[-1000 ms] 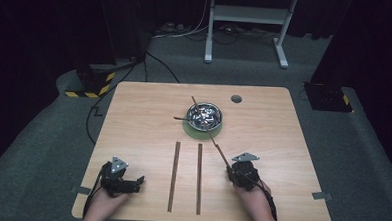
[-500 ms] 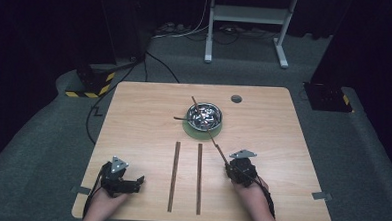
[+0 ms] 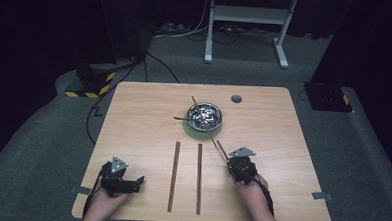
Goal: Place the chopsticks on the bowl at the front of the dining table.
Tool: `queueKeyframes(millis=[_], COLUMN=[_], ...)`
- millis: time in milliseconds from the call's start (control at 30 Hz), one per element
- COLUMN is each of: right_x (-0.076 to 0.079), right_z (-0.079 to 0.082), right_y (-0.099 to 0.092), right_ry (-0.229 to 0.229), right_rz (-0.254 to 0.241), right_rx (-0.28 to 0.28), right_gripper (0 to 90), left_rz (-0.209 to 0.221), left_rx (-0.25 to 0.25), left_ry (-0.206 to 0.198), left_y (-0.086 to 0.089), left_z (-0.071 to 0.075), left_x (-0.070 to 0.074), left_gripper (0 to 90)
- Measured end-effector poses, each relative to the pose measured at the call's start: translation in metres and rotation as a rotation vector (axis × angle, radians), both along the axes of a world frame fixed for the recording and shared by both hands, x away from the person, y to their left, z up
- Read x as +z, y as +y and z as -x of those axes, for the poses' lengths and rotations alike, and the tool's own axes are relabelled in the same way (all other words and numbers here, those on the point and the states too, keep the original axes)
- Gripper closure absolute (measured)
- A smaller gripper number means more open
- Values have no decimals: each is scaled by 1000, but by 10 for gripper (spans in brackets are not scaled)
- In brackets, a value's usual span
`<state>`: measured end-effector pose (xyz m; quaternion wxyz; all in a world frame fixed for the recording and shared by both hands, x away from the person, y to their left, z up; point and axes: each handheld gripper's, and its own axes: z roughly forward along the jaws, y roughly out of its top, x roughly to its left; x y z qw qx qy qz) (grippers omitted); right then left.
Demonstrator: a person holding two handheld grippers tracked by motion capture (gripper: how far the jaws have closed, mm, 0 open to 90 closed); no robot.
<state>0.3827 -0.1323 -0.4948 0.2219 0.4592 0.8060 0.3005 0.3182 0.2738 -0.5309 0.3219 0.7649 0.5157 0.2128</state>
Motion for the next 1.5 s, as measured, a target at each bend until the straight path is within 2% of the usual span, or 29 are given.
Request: queueKeyframes(millis=[200,500,767,900,933,967,1167,1500], right_x=[25,51,65,70,71,71,75,74], right_z=[-3,-19,-39,-47,-49,-52,-68,-99], right_y=[-5,1,17,26,28,30,38,44], right_ry=[-63,-95,-115,-140,-131,-142,-143,-104], right_rz=[-17,-31,-28,-9,-11,-9,-6,-21], right_rx=[-9,-7,2,12,13,9,1,-21], right_gripper=[844,845,847,847,846,846,846,846], left_rz=[0,-1,-1,-1,-1,-1,-1,0], left_rx=[0,0,0,-1,0,0,0,0], left_ry=[0,1,1,1,0,1,1,1], left_y=[0,0,0,0,0,0,0,0], left_z=[0,0,1,1,1,1,1,1], left_x=[0,0,0,0,0,0,0,0], left_gripper=[1,2,2,2,2,2,2,2])
